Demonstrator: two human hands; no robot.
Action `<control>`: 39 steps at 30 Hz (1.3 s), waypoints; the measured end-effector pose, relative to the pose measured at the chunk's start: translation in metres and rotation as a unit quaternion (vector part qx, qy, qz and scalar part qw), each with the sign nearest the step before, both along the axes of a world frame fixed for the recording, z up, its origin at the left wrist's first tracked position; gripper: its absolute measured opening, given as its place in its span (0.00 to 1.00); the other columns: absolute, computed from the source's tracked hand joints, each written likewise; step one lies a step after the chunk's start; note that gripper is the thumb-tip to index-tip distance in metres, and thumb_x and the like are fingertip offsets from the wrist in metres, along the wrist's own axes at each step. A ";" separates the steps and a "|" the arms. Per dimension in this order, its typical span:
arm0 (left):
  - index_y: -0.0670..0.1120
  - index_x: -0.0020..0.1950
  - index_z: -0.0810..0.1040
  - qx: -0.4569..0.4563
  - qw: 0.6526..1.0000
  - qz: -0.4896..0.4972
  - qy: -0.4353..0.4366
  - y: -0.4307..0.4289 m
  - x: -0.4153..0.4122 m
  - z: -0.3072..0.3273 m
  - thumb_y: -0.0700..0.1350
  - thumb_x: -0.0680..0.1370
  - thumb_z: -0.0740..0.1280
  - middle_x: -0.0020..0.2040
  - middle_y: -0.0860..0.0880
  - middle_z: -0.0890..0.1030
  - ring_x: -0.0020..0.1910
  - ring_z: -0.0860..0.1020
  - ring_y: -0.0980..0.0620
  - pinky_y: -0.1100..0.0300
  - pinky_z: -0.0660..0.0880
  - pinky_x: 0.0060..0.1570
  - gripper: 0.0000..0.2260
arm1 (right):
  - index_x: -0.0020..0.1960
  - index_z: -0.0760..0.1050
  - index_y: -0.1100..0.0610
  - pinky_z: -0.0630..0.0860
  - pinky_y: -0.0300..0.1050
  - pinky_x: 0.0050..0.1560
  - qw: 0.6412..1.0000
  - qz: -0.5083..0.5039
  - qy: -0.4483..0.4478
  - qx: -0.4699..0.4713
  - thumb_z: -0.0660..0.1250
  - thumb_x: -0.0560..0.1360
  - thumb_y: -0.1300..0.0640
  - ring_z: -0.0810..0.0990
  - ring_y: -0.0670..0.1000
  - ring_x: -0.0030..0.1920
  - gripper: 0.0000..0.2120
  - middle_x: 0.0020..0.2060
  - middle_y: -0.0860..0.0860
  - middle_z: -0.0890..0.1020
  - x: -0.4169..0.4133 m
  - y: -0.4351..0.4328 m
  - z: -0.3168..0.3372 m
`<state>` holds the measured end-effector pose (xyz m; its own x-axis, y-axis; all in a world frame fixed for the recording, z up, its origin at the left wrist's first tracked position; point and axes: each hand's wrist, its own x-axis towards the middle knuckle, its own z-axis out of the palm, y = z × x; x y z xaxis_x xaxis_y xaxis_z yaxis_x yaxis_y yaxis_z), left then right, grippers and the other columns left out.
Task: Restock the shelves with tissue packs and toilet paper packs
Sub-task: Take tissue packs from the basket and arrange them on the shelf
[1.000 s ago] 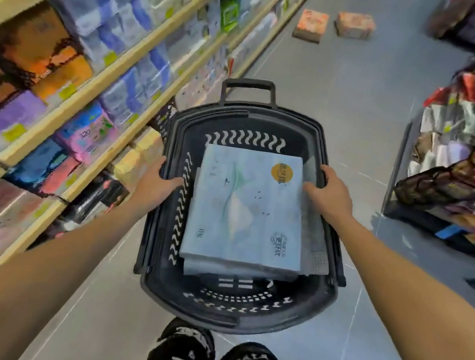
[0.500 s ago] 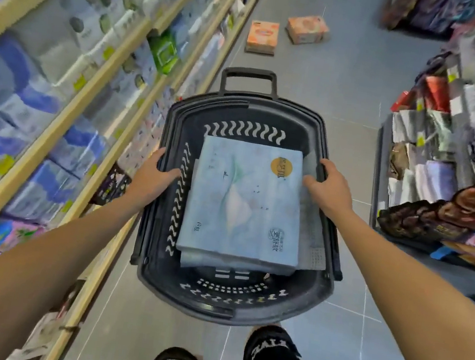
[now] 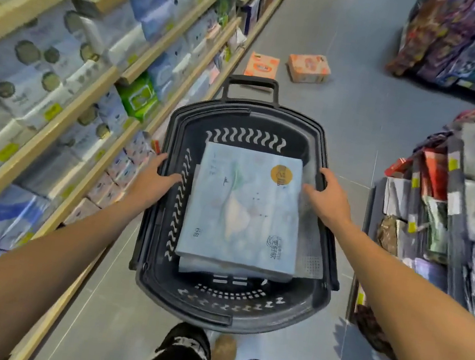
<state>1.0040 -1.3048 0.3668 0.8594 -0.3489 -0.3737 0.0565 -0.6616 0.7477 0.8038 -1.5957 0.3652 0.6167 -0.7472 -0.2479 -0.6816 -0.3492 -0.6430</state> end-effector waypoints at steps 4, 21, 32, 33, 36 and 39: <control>0.52 0.76 0.60 0.003 1.000 -0.010 -0.016 -0.064 0.068 -0.007 0.50 0.77 0.67 0.76 0.48 0.61 0.73 0.62 0.45 0.50 0.64 0.68 0.29 | 0.75 0.60 0.53 0.70 0.56 0.64 1.000 -0.006 -0.010 -0.007 0.64 0.75 0.47 0.69 0.59 0.69 0.31 0.71 0.55 0.69 0.060 -0.061 -0.006; 0.52 0.76 0.60 0.021 0.996 -0.072 -0.041 -0.340 0.371 0.008 0.49 0.76 0.68 0.75 0.47 0.64 0.71 0.67 0.45 0.50 0.66 0.69 0.30 | 0.75 0.61 0.56 0.70 0.52 0.62 0.997 -0.063 -0.037 0.013 0.65 0.76 0.50 0.71 0.59 0.67 0.30 0.69 0.56 0.71 0.325 -0.300 -0.002; 0.48 0.76 0.60 0.048 0.998 -0.025 -0.034 -0.499 0.494 -0.033 0.48 0.75 0.69 0.76 0.47 0.62 0.74 0.63 0.46 0.51 0.61 0.71 0.31 | 0.75 0.59 0.53 0.69 0.57 0.66 0.999 -0.008 -0.008 0.034 0.64 0.76 0.47 0.69 0.59 0.69 0.31 0.71 0.56 0.70 0.482 -0.491 -0.039; 0.47 0.76 0.61 0.053 0.998 -0.018 -0.036 -0.508 0.502 -0.038 0.48 0.76 0.69 0.76 0.47 0.62 0.74 0.62 0.46 0.51 0.61 0.71 0.31 | 0.75 0.59 0.53 0.69 0.57 0.65 0.999 -0.003 -0.005 0.037 0.64 0.76 0.47 0.70 0.59 0.69 0.31 0.70 0.56 0.70 0.494 -0.503 -0.042; 0.49 0.76 0.60 0.053 0.999 0.004 -0.012 -0.536 0.526 -0.055 0.48 0.77 0.68 0.75 0.47 0.62 0.73 0.63 0.46 0.52 0.63 0.68 0.30 | 0.75 0.60 0.52 0.70 0.56 0.64 0.999 0.005 0.005 0.042 0.64 0.75 0.46 0.71 0.59 0.67 0.31 0.69 0.56 0.72 0.527 -0.535 -0.056; 0.51 0.76 0.59 0.038 0.999 0.016 0.023 -0.559 0.554 -0.077 0.48 0.77 0.67 0.75 0.48 0.62 0.72 0.65 0.45 0.53 0.66 0.65 0.30 | 0.74 0.60 0.51 0.71 0.56 0.64 0.999 0.006 0.017 0.048 0.64 0.75 0.46 0.72 0.59 0.66 0.30 0.67 0.56 0.73 0.557 -0.561 -0.077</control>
<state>1.5577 -1.8639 0.2895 0.8507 -0.2904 -0.4382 0.1125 -0.7137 0.6913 1.3609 -2.1567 0.2877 0.6162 -0.7110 -0.3389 -0.6990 -0.2953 -0.6513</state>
